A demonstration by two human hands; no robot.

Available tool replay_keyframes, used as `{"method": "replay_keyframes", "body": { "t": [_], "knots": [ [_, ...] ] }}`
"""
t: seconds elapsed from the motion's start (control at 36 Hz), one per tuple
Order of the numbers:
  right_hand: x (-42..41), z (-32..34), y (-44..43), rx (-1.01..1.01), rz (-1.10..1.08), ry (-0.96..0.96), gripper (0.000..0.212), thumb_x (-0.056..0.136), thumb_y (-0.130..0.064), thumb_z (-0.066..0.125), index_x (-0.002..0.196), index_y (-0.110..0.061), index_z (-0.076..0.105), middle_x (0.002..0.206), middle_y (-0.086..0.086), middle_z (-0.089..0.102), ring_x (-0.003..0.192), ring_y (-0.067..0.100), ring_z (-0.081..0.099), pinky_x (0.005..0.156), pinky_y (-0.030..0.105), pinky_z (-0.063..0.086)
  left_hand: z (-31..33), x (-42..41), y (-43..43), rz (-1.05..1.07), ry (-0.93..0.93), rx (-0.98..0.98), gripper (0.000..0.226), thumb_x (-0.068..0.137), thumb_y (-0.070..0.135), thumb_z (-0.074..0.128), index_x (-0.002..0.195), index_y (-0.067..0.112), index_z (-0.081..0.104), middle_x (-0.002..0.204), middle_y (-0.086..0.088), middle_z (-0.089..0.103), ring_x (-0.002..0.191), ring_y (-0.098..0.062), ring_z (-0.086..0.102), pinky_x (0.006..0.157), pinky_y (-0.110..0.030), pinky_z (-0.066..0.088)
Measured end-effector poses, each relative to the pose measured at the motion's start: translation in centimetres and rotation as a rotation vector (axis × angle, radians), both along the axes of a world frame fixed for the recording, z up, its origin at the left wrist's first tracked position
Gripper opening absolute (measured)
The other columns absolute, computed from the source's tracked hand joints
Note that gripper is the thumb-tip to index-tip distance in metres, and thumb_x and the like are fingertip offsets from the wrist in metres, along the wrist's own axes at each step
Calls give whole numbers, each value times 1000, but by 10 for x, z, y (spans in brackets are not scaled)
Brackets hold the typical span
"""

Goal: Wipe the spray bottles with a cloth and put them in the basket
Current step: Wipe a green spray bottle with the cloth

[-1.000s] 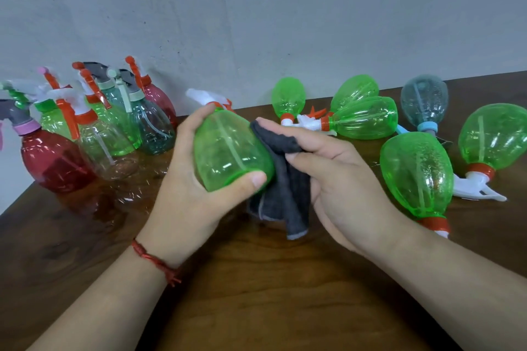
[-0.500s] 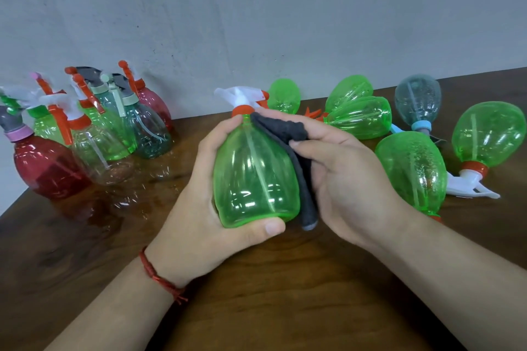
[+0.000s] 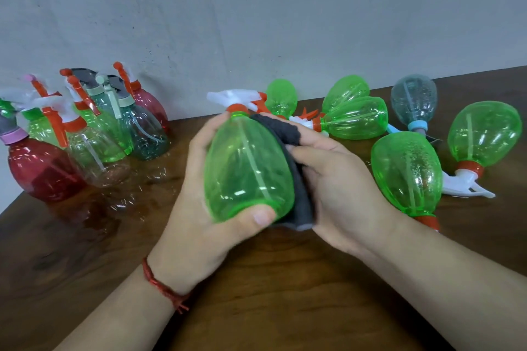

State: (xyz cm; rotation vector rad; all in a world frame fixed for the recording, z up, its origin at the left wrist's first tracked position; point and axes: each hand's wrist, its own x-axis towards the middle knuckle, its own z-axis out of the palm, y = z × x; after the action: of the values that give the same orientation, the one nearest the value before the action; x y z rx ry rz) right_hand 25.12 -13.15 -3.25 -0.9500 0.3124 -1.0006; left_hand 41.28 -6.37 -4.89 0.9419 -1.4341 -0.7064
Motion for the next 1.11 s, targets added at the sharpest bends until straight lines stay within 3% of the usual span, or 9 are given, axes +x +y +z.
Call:
{"method": "replay_keyframes", "body": {
  "t": [0.25,0.36,0.47,0.56,0.64,0.78,0.89,1.0,1.11],
  "knots": [
    [-4,-4,0,-371,-163,255,52,97,20,40,125,-8,74,138,-1,70,131,13,64,112,31,50,-5,16,-12,305,-154,12,107,73,21,99,159,31,35,145,5,61,130,-15,65,111,-41,54],
    [0,-9,2,-492,-185,407,55,101,18,42,125,-18,75,145,-11,64,136,-5,54,107,9,42,-12,18,-16,303,-119,129,110,70,10,100,156,39,38,137,6,66,124,-15,69,108,-45,56],
    [-1,-9,-5,-468,-225,438,60,99,18,42,122,-26,75,140,-13,67,137,-2,55,123,26,37,-7,15,-20,109,238,223,102,68,29,96,156,34,43,137,4,70,127,-20,69,105,-49,57],
    [-2,-8,-9,-385,-263,419,53,99,15,44,126,-19,76,133,-10,73,133,4,61,122,37,40,-1,18,-28,54,528,243,68,88,39,80,148,18,54,121,2,79,111,-17,77,83,-33,64],
    [-1,-9,-9,-337,-257,405,54,99,15,43,125,-19,76,127,-7,76,127,9,65,119,41,45,2,22,-34,105,566,250,49,95,28,62,141,12,58,116,-2,79,102,-19,79,76,-32,64],
    [-2,-9,-9,-372,-248,415,55,100,14,44,123,-23,77,125,-10,76,125,5,66,118,37,46,7,23,-28,99,455,309,53,96,24,72,146,14,57,115,-4,79,100,-21,79,78,-38,65],
    [-4,-13,-1,-693,-328,528,57,97,16,44,128,-19,76,142,-11,66,137,-2,54,120,21,37,12,24,-13,88,423,361,48,94,28,70,142,27,63,133,-10,74,118,-31,74,98,-53,61],
    [0,-26,9,-1246,-250,682,54,98,12,44,137,-14,70,155,-3,55,156,13,34,128,32,29,12,26,-17,249,477,360,40,97,29,73,136,29,66,127,-7,76,111,-28,75,96,-50,59],
    [0,-22,6,-1170,-329,646,58,98,15,43,143,-14,65,156,-6,55,154,7,36,126,24,26,11,24,-17,225,517,361,41,97,34,74,137,31,63,129,-6,75,114,-30,75,94,-53,60]
  ]
}}
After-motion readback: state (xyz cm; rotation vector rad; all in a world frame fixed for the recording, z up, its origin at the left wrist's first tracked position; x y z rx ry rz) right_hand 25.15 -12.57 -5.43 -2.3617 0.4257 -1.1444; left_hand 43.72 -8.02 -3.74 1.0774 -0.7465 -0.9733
